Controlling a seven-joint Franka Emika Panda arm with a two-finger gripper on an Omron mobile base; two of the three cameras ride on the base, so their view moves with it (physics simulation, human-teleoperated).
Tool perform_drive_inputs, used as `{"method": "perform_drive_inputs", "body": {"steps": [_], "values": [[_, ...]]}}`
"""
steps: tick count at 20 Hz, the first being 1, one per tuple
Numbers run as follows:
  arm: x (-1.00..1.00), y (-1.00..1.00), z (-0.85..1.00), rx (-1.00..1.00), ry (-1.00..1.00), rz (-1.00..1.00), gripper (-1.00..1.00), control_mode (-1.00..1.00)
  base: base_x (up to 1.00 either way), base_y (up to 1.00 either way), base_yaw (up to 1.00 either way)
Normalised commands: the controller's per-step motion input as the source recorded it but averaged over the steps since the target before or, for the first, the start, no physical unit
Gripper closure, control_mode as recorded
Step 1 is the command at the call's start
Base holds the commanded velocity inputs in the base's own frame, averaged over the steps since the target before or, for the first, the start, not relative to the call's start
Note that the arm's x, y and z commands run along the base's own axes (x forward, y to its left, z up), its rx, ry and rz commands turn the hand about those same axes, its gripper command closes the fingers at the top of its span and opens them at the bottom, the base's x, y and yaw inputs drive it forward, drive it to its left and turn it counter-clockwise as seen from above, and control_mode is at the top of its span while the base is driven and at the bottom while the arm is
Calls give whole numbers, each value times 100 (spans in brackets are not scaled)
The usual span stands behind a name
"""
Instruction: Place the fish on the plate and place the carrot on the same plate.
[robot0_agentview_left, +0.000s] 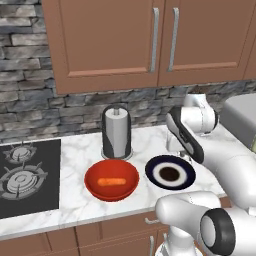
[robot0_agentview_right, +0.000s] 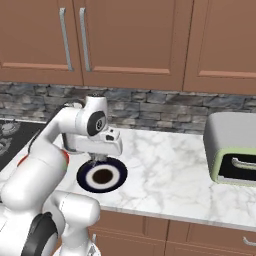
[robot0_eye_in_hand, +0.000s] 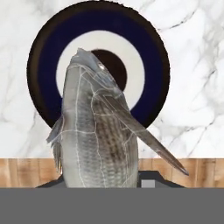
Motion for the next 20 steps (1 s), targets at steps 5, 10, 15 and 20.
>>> {"method": "perform_drive_inputs", "body": {"steps": [5, 10, 15, 20], "values": [[21, -30, -54, 0, -2, 0, 100, -100, 0, 0, 0], [18, -7, -49, 0, 0, 0, 100, -100, 0, 0, 0], [23, 0, -19, 0, 0, 0, 100, -100, 0, 0, 0], [28, 0, -12, 0, 0, 0, 100, -100, 0, 0, 0]]}}
